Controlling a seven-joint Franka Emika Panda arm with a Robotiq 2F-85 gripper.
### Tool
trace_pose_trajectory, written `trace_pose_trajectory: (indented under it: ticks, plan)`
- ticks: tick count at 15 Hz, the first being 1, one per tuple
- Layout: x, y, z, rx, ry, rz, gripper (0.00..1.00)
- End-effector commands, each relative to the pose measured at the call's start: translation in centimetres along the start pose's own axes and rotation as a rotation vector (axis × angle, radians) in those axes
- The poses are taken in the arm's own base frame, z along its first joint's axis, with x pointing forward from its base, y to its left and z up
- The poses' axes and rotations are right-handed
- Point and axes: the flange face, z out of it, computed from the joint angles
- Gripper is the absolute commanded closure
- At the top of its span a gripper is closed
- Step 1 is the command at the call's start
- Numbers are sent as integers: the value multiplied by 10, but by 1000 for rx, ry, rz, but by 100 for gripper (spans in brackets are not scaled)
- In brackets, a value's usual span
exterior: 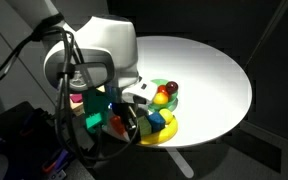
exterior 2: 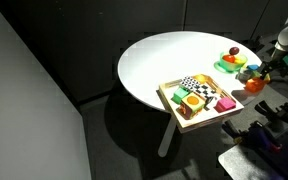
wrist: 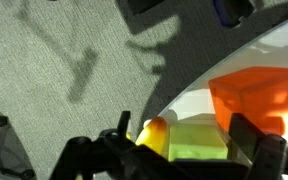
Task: Slide the orange block a little to the right, slide the gray block a little to the right, slide the lime green block a little forward, flip the orange block to the left on the table, pick up the orange block and put it in the tray
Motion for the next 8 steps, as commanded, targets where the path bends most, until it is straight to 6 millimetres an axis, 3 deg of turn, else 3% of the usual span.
trace_pose_trajectory:
  ticks: [1,8]
  plan:
    - [-12,-6,-14,24,11,-37,0]
    - [-23,-18,-21,38,17,-118,0]
